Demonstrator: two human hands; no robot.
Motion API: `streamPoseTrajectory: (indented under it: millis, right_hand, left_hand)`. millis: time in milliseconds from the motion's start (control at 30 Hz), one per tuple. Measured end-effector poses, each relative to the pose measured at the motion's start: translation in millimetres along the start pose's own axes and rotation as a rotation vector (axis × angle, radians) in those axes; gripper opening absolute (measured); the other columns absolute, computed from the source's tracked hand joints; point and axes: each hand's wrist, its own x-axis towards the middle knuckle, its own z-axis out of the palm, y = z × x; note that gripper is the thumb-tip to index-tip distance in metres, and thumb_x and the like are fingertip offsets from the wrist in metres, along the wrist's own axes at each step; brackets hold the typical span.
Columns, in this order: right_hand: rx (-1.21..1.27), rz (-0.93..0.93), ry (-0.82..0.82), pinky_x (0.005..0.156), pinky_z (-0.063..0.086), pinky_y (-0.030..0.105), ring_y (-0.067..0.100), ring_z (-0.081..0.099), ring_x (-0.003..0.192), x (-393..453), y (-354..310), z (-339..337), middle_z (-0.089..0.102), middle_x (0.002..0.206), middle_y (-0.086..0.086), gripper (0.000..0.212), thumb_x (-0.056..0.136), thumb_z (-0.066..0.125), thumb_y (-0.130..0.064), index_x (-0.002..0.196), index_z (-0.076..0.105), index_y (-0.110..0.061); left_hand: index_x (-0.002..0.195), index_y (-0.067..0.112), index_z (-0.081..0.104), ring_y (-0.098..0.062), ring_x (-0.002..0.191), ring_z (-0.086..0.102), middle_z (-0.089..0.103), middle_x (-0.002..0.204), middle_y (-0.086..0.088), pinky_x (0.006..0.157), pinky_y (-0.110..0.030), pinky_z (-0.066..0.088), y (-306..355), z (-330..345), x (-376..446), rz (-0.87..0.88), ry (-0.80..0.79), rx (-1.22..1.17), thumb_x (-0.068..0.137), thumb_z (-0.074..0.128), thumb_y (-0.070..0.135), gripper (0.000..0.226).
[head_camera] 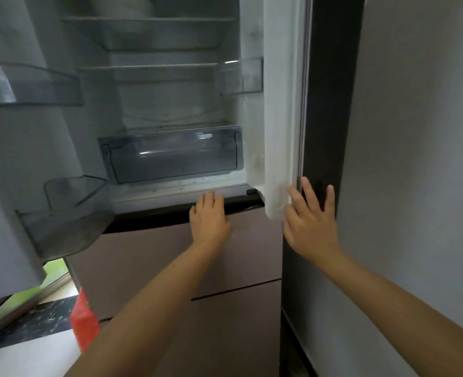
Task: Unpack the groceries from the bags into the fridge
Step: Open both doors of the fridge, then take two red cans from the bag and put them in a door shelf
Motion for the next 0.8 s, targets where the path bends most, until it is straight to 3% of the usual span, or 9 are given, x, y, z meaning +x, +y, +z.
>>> streamPoseTrajectory:
  millis: [100,233,300,400,433,500,600,700,800]
  right_hand:
    - [-0.037,0.148,-0.057,0.106,0.021,0.064,0.043,0.032,0.124,-2.8,-9.1,-2.9,0.063,0.121,0.020,0.018,0.063,0.057,-0.018,0.075,0.065,-0.006]
    - [0.087,0.127,-0.067,0.093,0.023,0.070,0.039,0.031,0.125,9.9,-46.6,-11.1,0.063,0.121,0.022,0.019,0.067,0.041,-0.013,0.063,0.059,-0.008]
    - [0.147,0.044,-0.107,0.090,0.029,0.071,0.039,0.035,0.125,21.5,-78.8,-20.7,0.065,0.119,0.022,0.005,0.059,0.062,-0.014,0.059,0.060,-0.009]
    - [0.242,-0.060,-0.210,0.086,0.037,0.071,0.042,0.056,0.117,45.2,-134.1,-39.3,0.068,0.115,0.019,0.026,0.042,0.080,-0.017,0.061,0.065,-0.010]
    - [0.287,-0.091,-0.209,0.084,0.039,0.071,0.042,0.059,0.113,54.0,-154.6,-43.8,0.069,0.113,0.019,0.028,0.040,0.081,-0.017,0.063,0.066,-0.010]
    - [0.368,-0.138,-0.227,0.082,0.042,0.069,0.040,0.062,0.110,72.3,-191.6,-55.4,0.070,0.110,0.017,0.033,0.039,0.083,-0.017,0.068,0.069,-0.010]
    - [0.452,-0.202,-0.239,0.078,0.047,0.064,0.035,0.066,0.104,98.5,-237.6,-70.6,0.073,0.103,0.013,0.043,0.039,0.088,-0.015,0.079,0.072,-0.009]
    - [0.563,-0.220,-0.215,0.075,0.052,0.059,0.032,0.069,0.100,123.5,-276.3,-79.0,0.074,0.100,0.011,0.054,0.040,0.089,-0.012,0.090,0.073,-0.008]
    - [0.686,-0.274,-0.275,0.107,0.032,0.056,0.031,0.039,0.136,145.4,-313.1,-91.8,0.047,0.142,0.014,0.058,0.078,0.067,-0.012,0.133,0.048,-0.006]
  left_hand:
    - [0.143,0.012,0.030,-0.025,0.148,0.007,0.015,0.157,-0.009,0.118,-0.045,0.012,-25.3,-6.7,-7.4,-0.082,-0.016,0.116,0.093,0.044,0.015,0.052]
    - [0.147,0.008,0.021,-0.027,0.148,-0.009,0.000,0.160,-0.013,0.118,-0.051,-0.002,-83.7,-37.4,-24.2,-0.174,0.041,0.309,0.094,0.042,0.018,0.058]
    - [0.148,0.003,0.018,-0.028,0.148,-0.008,0.002,0.159,-0.015,0.117,-0.054,-0.004,-122.2,-57.4,-34.9,-0.200,0.093,0.425,0.092,0.041,0.013,0.061]
    - [0.146,0.000,0.026,-0.036,0.146,0.012,0.019,0.154,-0.024,0.114,-0.055,-0.011,-172.3,-91.5,-48.1,-0.161,0.174,0.542,0.090,0.044,0.013,0.060]
    - [0.141,0.000,0.037,-0.042,0.139,0.031,0.036,0.144,-0.031,0.113,-0.054,-0.008,-183.8,-98.6,-50.9,-0.118,0.216,0.594,0.087,0.047,0.016,0.057]
    - [0.115,-0.003,0.051,-0.043,0.099,0.064,0.065,0.101,-0.030,0.102,-0.048,0.019,-202.5,-107.8,-55.3,-0.041,0.231,0.675,0.074,0.048,0.023,0.049]
    - [0.097,0.004,0.043,-0.034,0.074,0.066,0.066,0.077,-0.018,0.091,-0.041,0.030,-222.9,-120.4,-65.8,0.051,0.239,0.659,0.064,0.052,0.024,0.039]
    - [0.092,0.003,0.050,-0.031,0.071,0.067,0.067,0.076,-0.015,0.089,-0.040,0.035,-248.8,-139.0,-77.4,0.099,0.203,0.622,0.044,0.081,0.026,0.061]
    - [0.078,0.008,0.064,-0.026,0.062,0.066,0.067,0.070,-0.008,0.071,-0.032,0.055,-279.1,-158.9,-88.1,0.056,0.188,0.557,0.032,0.090,0.028,0.056]
